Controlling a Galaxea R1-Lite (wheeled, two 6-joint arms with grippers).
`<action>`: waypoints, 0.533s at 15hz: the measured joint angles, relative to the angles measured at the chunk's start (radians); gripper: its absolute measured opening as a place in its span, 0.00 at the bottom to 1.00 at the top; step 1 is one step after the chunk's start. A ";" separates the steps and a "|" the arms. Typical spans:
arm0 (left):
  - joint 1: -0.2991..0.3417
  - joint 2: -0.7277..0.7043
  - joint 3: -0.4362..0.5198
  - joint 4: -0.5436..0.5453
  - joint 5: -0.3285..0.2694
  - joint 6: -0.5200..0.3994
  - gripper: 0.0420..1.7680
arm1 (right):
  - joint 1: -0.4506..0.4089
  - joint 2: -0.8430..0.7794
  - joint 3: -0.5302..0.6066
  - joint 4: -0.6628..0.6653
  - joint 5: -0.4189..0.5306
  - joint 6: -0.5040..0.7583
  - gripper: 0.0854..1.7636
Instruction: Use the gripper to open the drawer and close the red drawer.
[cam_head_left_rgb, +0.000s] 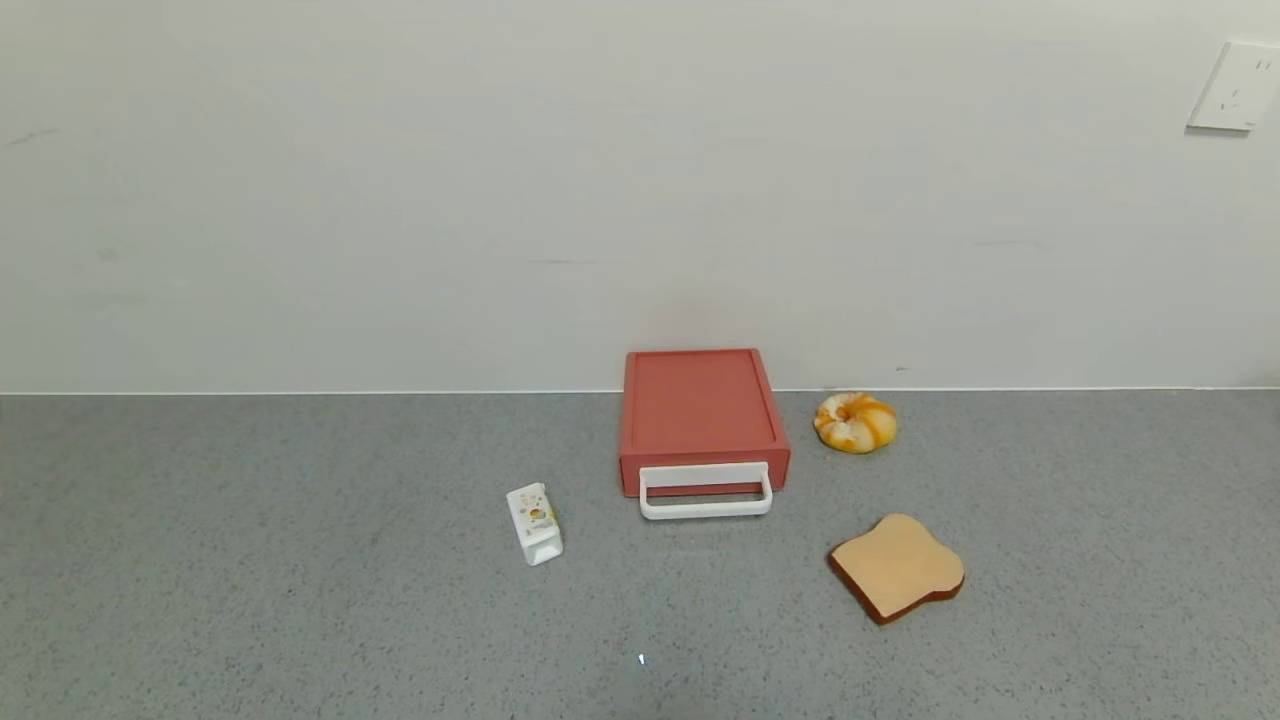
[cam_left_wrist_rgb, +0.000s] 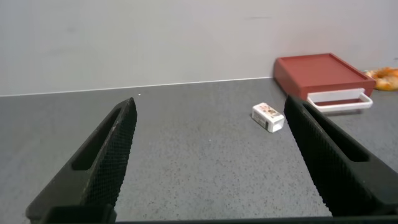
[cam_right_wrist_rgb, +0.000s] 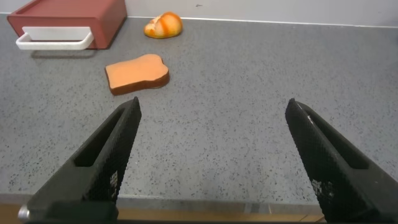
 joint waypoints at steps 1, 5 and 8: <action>0.000 -0.019 0.024 -0.009 -0.022 0.008 0.97 | 0.000 0.000 0.000 0.000 0.000 0.000 0.97; 0.000 -0.056 0.187 -0.168 -0.051 0.028 0.97 | 0.000 0.000 0.000 0.000 0.000 0.000 0.97; 0.000 -0.060 0.308 -0.237 -0.056 0.026 0.97 | 0.000 0.000 0.000 0.000 0.000 0.000 0.97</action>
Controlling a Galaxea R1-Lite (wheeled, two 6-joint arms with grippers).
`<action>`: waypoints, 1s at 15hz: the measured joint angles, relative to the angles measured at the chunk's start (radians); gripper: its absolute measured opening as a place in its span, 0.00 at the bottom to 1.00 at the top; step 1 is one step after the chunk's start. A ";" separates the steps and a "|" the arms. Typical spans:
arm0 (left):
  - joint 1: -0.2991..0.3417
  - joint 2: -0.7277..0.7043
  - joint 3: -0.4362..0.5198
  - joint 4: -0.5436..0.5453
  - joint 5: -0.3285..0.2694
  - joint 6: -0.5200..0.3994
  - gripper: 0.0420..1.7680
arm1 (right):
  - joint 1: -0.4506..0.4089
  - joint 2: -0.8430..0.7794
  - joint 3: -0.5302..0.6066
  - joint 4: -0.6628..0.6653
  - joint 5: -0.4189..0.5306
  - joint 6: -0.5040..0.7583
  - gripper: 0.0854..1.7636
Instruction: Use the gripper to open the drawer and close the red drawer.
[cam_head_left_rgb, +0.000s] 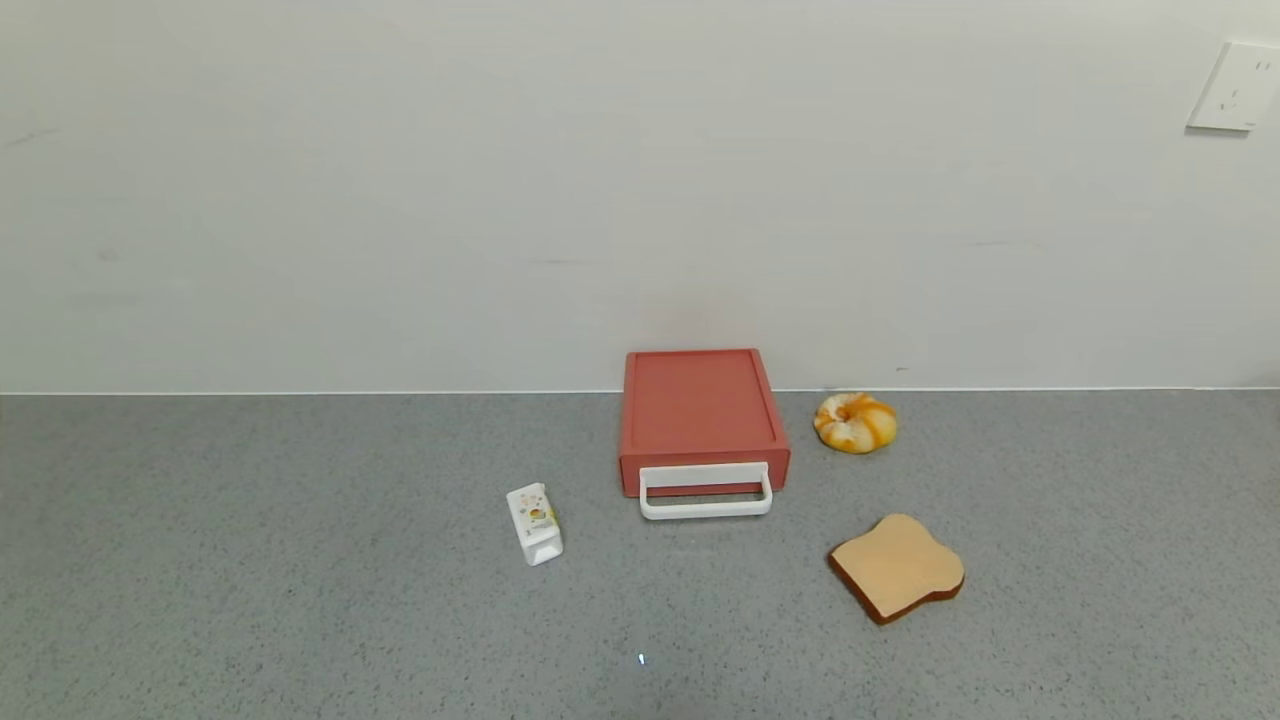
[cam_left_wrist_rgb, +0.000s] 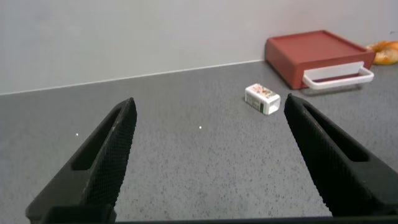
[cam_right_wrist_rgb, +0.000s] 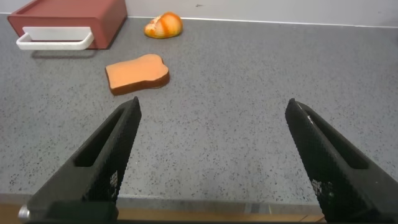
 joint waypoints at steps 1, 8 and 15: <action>0.000 0.000 0.033 -0.023 0.002 0.001 0.97 | 0.000 0.000 0.000 0.000 0.000 0.000 0.97; 0.000 -0.001 0.114 -0.005 -0.007 0.000 0.97 | 0.000 0.000 0.000 0.000 0.000 0.000 0.97; 0.000 -0.001 0.116 0.040 -0.034 -0.021 0.97 | 0.000 0.000 0.000 0.000 0.000 0.000 0.97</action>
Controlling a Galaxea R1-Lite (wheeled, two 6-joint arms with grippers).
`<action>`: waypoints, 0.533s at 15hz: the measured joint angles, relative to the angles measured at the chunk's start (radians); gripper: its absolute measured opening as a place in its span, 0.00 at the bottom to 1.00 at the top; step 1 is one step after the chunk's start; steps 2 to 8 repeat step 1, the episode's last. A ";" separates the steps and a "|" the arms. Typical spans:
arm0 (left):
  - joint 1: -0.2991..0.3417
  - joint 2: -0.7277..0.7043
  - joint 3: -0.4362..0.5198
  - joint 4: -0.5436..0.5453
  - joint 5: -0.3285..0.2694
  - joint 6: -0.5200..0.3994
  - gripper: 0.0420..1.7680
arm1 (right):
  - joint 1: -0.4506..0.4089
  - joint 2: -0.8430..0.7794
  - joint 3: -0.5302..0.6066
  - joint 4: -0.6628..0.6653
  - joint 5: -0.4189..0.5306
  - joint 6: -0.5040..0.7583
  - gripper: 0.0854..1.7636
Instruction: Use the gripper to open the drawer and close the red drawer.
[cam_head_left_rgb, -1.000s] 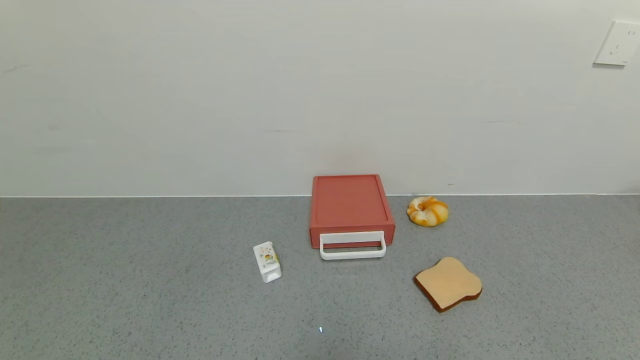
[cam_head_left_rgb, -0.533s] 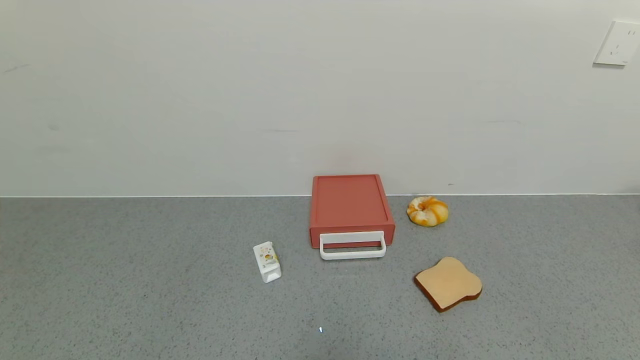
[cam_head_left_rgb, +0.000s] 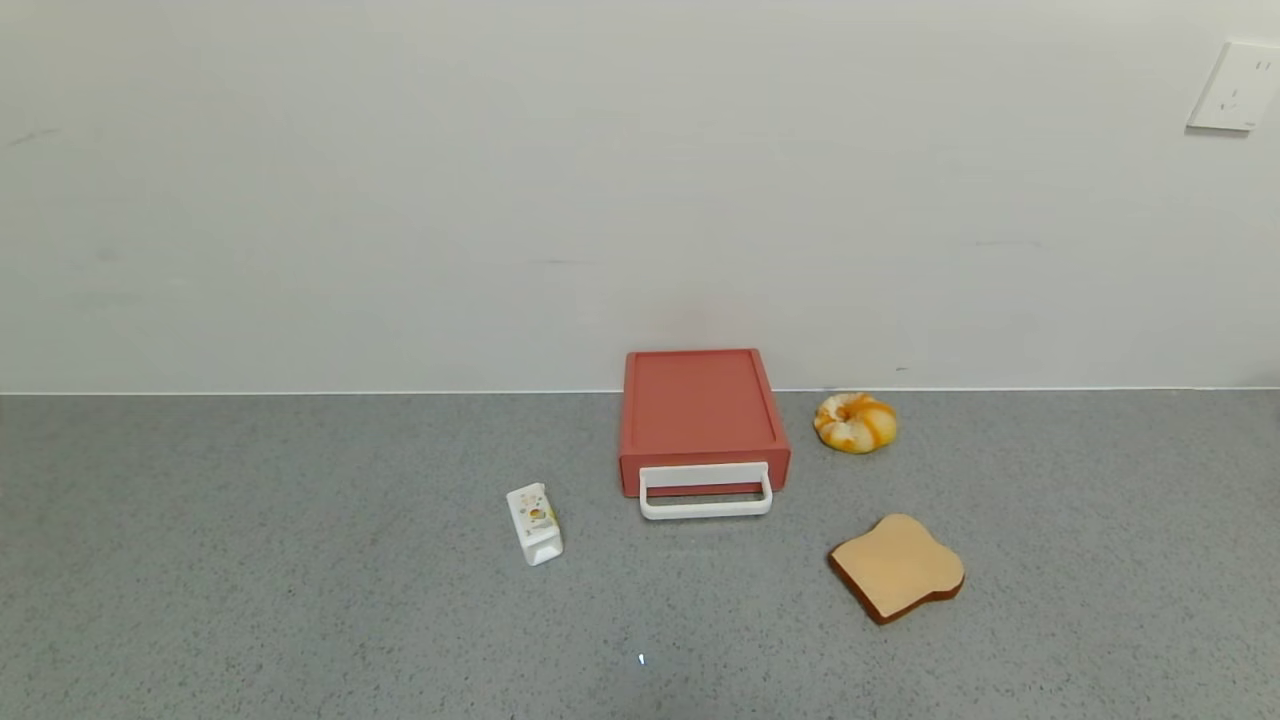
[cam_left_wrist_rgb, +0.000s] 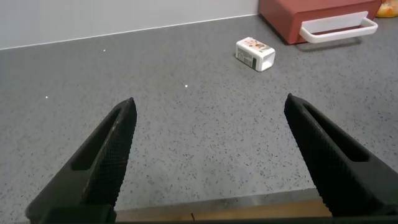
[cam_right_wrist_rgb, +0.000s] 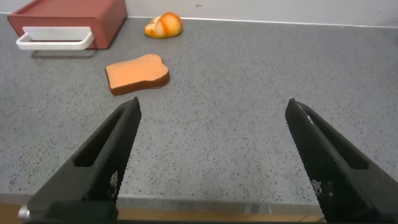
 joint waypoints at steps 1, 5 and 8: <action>0.000 0.000 0.000 0.001 0.001 -0.005 0.97 | 0.000 0.000 0.000 0.000 0.000 0.000 0.97; 0.000 0.000 0.000 0.001 0.001 -0.005 0.97 | 0.000 0.000 0.000 0.000 0.000 0.000 0.97; 0.000 0.000 0.000 0.001 0.001 -0.005 0.97 | 0.000 0.000 0.000 0.000 0.000 0.000 0.97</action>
